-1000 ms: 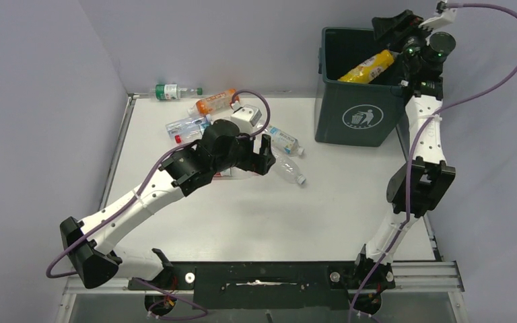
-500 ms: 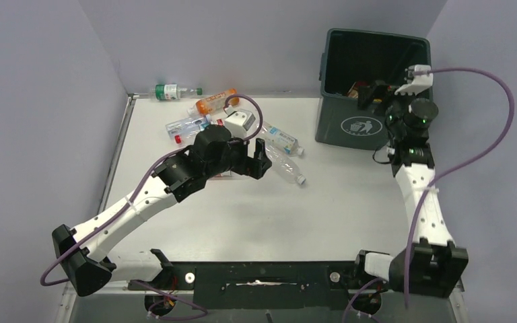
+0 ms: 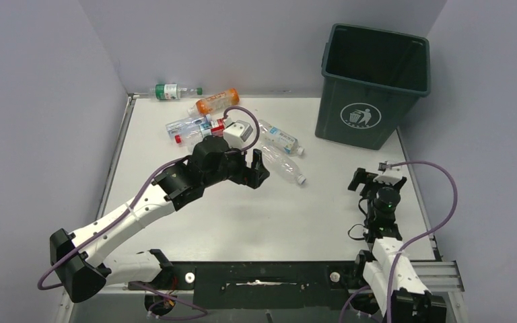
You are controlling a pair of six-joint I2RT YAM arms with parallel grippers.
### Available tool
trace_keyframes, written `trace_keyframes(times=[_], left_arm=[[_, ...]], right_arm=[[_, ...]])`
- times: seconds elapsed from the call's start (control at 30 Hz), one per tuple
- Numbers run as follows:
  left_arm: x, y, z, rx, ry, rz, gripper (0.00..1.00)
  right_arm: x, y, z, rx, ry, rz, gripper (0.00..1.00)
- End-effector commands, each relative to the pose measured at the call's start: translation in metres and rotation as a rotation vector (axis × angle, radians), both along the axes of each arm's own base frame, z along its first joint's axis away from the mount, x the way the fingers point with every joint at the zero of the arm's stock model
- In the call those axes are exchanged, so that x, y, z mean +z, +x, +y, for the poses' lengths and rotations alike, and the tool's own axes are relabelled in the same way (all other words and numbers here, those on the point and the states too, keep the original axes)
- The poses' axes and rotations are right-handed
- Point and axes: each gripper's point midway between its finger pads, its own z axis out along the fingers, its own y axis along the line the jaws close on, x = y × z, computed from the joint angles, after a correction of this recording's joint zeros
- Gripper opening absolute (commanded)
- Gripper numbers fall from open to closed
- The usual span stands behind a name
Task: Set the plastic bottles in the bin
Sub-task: Pick up the plastic bottle at the center of the board.
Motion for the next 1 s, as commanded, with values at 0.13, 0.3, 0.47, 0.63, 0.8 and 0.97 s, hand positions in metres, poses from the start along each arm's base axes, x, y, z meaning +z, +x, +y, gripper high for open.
trace_keyframes(times=[0.13, 0.3, 0.47, 0.63, 0.8, 0.97], left_arm=[[0.035, 0.002, -0.003, -0.019, -0.083, -0.098, 0.86], [0.031, 0.005, -0.004, -0.018, -0.068, -0.097, 0.86], [0.023, 0.009, -0.005, -0.016, -0.056, -0.092, 0.86], [0.015, 0.011, -0.009, -0.014, -0.055, -0.076, 0.86], [0.007, 0.015, -0.011, 0.0, -0.052, -0.066, 0.86], [-0.004, 0.028, -0.017, 0.02, -0.019, -0.059, 0.86]], right_arm=[[0.013, 0.013, -0.034, -0.182, -0.068, -0.195, 0.98], [-0.008, 0.023, -0.039, -0.205, -0.081, -0.16, 0.98], [-0.023, 0.025, -0.041, -0.216, -0.083, -0.146, 0.98], [-0.03, 0.032, -0.039, -0.213, -0.108, -0.141, 0.98], [-0.05, 0.063, -0.038, -0.148, -0.091, -0.002, 0.98], [-0.051, 0.066, -0.035, -0.103, -0.092, 0.005, 0.98]])
